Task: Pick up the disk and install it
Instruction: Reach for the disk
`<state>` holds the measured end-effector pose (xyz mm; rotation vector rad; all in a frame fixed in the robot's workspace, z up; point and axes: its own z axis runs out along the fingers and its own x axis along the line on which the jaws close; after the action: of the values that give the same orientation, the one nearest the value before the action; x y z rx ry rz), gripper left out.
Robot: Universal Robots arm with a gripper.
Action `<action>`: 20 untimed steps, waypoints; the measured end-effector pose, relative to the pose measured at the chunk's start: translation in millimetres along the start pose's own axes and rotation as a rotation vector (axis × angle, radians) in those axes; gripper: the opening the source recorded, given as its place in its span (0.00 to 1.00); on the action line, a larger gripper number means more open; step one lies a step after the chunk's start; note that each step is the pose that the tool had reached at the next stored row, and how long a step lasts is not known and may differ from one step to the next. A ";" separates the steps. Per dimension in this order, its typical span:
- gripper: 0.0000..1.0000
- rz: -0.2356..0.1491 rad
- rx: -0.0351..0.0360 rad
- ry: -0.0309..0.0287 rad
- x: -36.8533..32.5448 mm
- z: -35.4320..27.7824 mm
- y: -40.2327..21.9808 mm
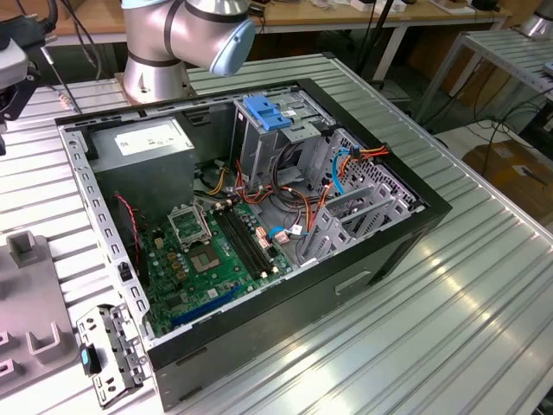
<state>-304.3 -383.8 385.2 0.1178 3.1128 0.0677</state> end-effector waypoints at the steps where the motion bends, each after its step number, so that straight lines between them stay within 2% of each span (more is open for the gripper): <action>1: 0.11 0.000 0.0000 0.0000 1.2 0.2 0.1; 10: 0.11 0.000 0.0000 0.0001 9.0 0.8 0.6; 20: 0.11 0.000 0.0000 0.0001 19.5 1.4 4.0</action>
<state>-323.4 -378.2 383.5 0.1178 3.1129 0.0677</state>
